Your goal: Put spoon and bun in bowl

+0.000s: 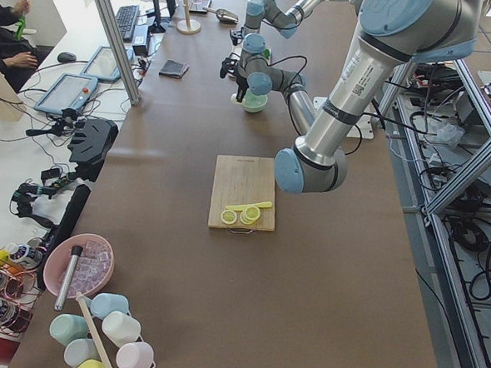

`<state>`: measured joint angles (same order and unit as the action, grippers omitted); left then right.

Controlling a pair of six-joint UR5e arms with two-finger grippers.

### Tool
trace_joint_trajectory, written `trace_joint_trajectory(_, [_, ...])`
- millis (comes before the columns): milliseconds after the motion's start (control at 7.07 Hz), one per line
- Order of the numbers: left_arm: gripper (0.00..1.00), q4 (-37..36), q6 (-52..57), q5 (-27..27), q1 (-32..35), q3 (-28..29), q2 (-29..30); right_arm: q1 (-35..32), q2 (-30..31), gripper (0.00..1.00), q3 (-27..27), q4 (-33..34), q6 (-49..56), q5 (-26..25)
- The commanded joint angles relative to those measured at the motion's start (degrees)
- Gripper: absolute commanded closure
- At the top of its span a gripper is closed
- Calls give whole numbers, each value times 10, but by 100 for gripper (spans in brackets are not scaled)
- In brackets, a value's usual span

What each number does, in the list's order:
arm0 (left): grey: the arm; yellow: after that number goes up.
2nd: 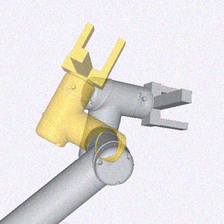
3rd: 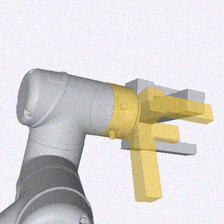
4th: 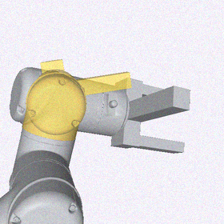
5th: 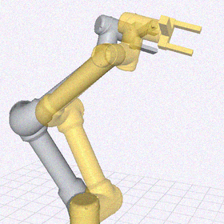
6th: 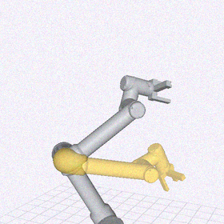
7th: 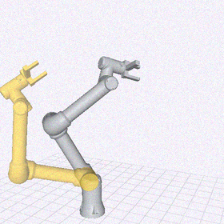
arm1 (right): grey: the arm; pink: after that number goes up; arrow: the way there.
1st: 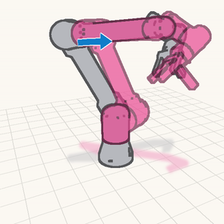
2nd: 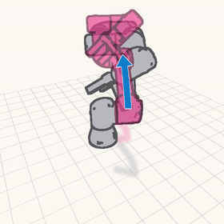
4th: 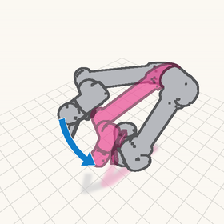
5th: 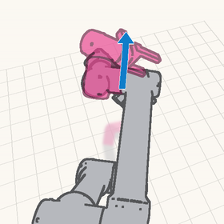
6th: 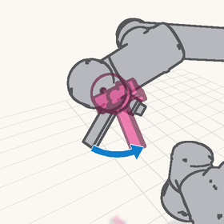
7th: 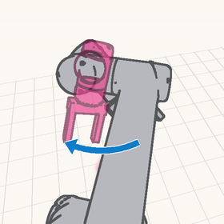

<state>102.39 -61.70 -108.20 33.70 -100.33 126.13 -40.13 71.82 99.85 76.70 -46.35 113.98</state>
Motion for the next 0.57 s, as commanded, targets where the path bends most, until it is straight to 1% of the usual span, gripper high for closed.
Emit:
trace_joint_trajectory(0, [100, 0, -31, 27, -36, 4, 20, -24, -34, 100, 21, 55, -1, 28])
trace_joint_trajectory(142, [100, 1, -36, 52, -60, 5, 21, -25, -43, 100, 20, 55, -1, 29])
trace_joint_trajectory(283, [100, 1, -36, 60, -71, 17, 33, -24, -51, 100, 21, 52, -11, 30])
trace_joint_trajectory(425, [100, 4, -37, 67, -79, 36, 47, -22, -71, 100, 18, 55, -45, 29])
